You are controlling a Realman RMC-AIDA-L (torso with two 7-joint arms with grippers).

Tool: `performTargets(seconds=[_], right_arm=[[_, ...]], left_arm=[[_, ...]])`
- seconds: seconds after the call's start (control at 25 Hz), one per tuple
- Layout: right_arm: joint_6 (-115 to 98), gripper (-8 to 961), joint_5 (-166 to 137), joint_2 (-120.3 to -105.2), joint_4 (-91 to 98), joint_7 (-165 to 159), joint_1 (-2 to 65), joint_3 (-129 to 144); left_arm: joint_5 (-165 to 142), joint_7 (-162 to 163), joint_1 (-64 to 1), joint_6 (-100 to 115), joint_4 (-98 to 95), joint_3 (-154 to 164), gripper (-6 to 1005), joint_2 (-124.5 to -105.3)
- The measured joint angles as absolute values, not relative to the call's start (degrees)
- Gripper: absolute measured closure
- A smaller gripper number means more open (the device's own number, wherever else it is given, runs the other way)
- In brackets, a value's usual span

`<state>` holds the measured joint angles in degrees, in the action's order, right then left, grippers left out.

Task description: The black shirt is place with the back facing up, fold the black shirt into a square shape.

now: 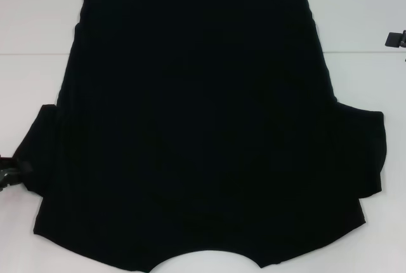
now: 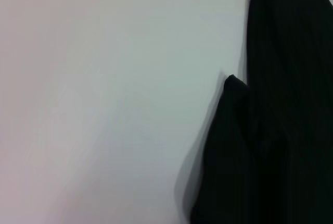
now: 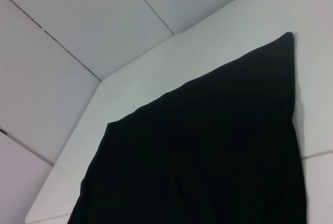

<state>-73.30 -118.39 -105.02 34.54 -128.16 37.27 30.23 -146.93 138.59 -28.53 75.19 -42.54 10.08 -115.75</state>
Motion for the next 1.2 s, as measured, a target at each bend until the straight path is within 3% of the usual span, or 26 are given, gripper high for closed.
performTargets(seconds=[1.2], right_arm=[[-73.32,77,-118.39,-105.12,34.81,-128.14,37.36,29.87]], left_arm=[[-146.92,138.02,-31.27,70.63,-40.11,11.85,670,-115.61]])
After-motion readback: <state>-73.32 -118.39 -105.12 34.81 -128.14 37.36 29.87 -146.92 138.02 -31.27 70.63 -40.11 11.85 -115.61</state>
